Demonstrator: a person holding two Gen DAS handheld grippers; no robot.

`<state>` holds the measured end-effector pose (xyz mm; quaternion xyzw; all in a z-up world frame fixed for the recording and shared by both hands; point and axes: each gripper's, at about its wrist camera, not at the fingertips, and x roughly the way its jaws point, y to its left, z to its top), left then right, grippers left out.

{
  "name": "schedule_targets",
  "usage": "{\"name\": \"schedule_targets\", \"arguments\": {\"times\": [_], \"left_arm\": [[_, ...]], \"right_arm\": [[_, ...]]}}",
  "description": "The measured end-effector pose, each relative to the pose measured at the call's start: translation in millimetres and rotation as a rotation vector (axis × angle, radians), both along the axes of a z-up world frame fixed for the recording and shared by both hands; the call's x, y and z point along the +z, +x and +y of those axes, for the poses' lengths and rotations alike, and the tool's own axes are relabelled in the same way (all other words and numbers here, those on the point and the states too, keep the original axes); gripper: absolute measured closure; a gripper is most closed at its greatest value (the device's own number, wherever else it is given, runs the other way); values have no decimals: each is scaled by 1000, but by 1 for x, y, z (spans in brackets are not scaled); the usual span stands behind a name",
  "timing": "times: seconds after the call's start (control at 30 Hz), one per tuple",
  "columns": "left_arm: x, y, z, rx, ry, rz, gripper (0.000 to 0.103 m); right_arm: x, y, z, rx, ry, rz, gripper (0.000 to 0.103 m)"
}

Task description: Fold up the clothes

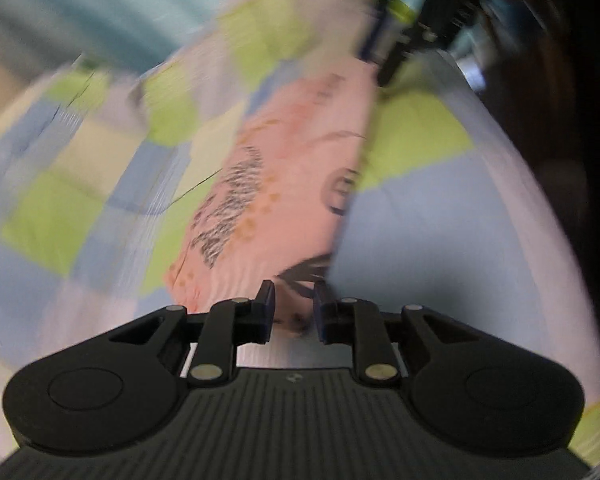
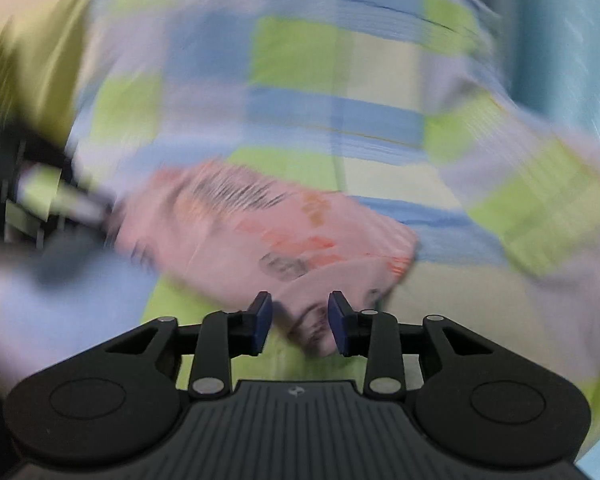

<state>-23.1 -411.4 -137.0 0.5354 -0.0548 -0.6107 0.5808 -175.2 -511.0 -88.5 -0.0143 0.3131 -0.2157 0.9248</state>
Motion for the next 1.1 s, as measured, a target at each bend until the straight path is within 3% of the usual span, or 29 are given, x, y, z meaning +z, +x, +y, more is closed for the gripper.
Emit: {"name": "schedule_targets", "arguments": {"times": [0.1, 0.17, 0.27, 0.33, 0.47, 0.53, 0.57, 0.6, 0.63, 0.7, 0.83, 0.9, 0.97, 1.03, 1.1], "left_arm": [[-14, -15, -2, -73, 9, -124, 86], [-18, -18, -8, -76, -3, -150, 85], [-23, -19, -20, -64, -40, -181, 73], [-24, -16, -27, -46, -47, -164, 75], [-24, -7, -34, -21, -33, -118, 96], [-23, -3, -34, -11, -24, -101, 98], [-22, 0, -32, -8, -25, -89, 98], [-21, 1, -30, -7, -24, -82, 99], [-20, 2, -28, -4, -23, -73, 99], [-17, 4, -24, 1, -23, -50, 99], [-18, 4, -21, 3, -19, -72, 99], [-18, 4, -21, 13, -22, -62, 99], [-16, 3, -21, 19, -20, -58, 98], [-12, 1, -15, 18, -16, -62, 94], [-9, 1, -7, 16, -15, -67, 92]], "right_arm": [[-10, 17, 29, 78, -198, 117, 54], [-15, 25, 38, 103, -300, 161, 54], [-21, 38, 45, 128, -406, 194, 54], [-26, 46, 51, 149, -483, 215, 54], [-34, 54, 59, 222, -539, 241, 54], [-46, 57, 63, 265, -595, 275, 56], [-48, 57, 61, 256, -609, 285, 62], [-48, 58, 57, 230, -604, 293, 76], [-46, 57, 49, 192, -575, 304, 84], [-40, 49, 32, 145, -504, 300, 84], [-43, 36, 23, 84, -513, 346, 85], [-44, 32, 16, 35, -485, 361, 92], [-42, 26, 11, 1, -463, 364, 92], [-39, 22, 12, -16, -460, 360, 84], [-36, 15, 19, -19, -466, 347, 63]]}}
